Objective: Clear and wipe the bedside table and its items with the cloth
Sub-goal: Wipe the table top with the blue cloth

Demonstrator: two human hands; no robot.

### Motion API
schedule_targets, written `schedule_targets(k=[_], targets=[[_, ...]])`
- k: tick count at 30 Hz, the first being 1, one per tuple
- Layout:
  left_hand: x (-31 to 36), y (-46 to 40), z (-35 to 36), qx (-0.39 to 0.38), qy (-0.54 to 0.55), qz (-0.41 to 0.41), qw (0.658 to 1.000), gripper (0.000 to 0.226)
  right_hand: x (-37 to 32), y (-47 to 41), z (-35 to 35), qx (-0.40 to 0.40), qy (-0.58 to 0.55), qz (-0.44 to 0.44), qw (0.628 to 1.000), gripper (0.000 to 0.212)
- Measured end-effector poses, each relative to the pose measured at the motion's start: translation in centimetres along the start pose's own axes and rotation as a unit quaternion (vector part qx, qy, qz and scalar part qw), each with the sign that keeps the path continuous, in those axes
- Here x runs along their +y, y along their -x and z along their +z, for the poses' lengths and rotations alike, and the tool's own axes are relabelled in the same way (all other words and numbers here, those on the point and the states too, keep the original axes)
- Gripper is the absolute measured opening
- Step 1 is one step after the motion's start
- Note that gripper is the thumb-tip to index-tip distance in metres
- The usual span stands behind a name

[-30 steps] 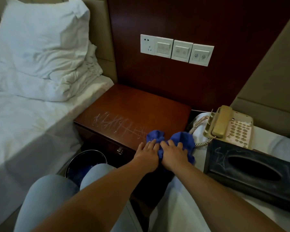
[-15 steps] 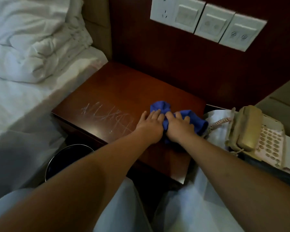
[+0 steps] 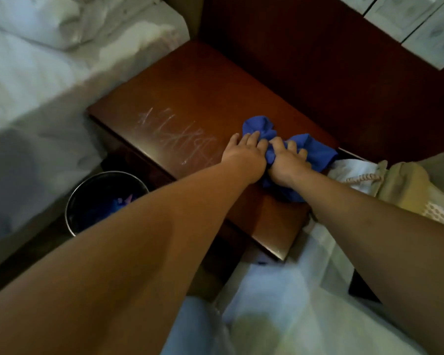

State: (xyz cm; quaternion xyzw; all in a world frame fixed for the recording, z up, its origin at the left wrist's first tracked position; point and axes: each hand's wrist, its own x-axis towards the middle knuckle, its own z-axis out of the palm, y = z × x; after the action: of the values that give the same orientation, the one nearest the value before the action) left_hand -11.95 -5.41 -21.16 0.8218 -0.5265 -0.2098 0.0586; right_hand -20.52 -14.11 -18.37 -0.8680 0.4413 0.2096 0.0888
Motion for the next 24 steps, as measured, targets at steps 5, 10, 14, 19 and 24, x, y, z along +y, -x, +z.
schedule_targets(k=[5, 10, 14, 19, 24], targets=[[2.0, 7.8, 4.8, 0.037, 0.011, -0.044, 0.998, 0.061, 1.6, 6.8, 5.1, 0.055, -0.018, -0.073, 0.996, 0.061], [5.7, 14.7, 6.5, -0.011, -0.034, -0.072, 0.997, 0.065, 3.8, 14.8, 8.1, 0.035, 0.0, -0.099, 0.994, 0.067], [5.6, 14.6, 5.6, -0.036, -0.041, -0.075, 0.996, 0.069, 3.6, 14.6, 7.2, 0.01, -0.011, -0.108, 0.994, 0.068], [2.2, 8.8, 3.9, 0.009, -0.022, -0.067, 0.997, 0.069, 1.9, 7.7, 5.2, 0.032, -0.021, -0.133, 0.99, 0.071], [-1.9, 2.6, 1.1, 0.016, -0.002, -0.081, 0.997, 0.07, -1.2, 0.6, 2.2, 0.032, -0.034, -0.145, 0.988, 0.082]])
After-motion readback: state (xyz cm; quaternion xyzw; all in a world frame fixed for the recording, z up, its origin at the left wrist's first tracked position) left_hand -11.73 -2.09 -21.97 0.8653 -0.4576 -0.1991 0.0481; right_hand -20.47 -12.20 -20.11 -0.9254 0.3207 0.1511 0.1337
